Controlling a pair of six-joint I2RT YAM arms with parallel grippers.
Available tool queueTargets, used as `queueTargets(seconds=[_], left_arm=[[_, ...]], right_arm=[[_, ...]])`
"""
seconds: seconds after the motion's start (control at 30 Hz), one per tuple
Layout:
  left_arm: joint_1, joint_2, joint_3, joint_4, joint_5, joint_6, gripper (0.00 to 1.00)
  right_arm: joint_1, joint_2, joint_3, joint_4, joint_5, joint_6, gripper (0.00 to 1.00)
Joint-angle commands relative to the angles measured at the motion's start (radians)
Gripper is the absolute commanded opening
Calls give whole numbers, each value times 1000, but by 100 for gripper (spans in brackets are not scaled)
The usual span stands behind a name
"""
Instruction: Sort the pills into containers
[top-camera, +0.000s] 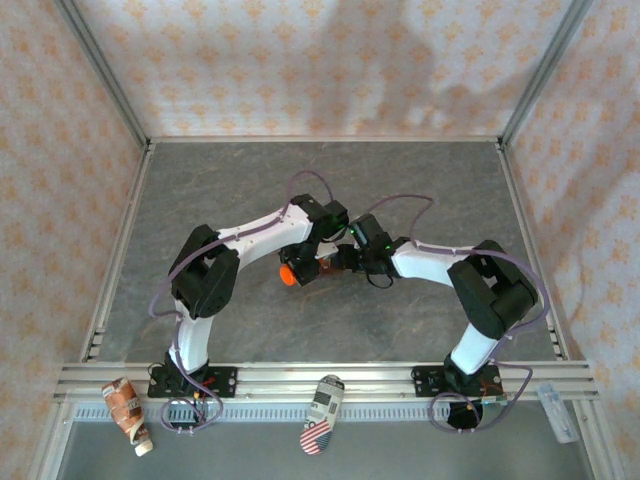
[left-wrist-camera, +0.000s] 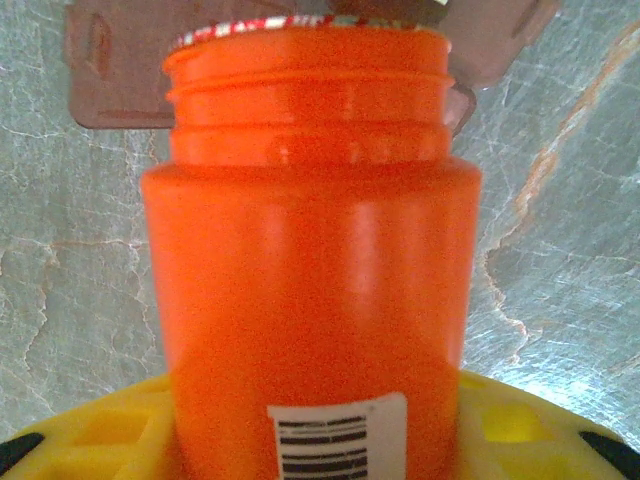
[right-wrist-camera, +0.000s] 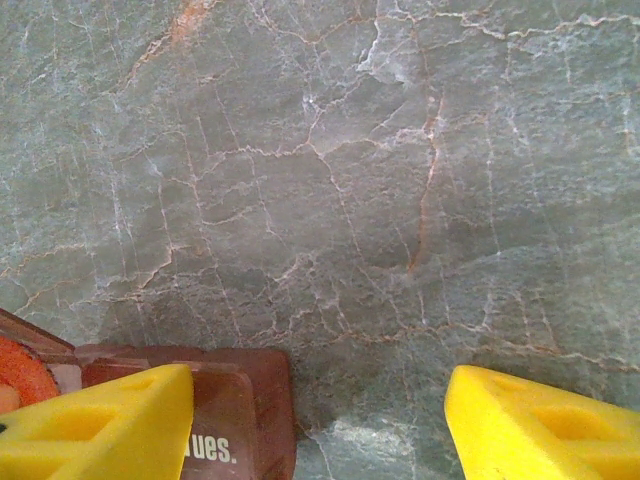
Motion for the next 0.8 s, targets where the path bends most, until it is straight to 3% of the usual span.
queueTargets(seconds=[0.0, 0.4, 0.77], left_arm=[[-75, 39, 10, 13, -19, 9, 0], [-74, 24, 10, 25, -9, 8, 0], [-74, 15, 17, 27, 8, 7, 0]], right_arm=[[25, 15, 21, -39, 30, 18, 68], [-4, -88, 23, -124, 83, -3, 69], [-35, -133, 19, -94, 13, 35, 69]])
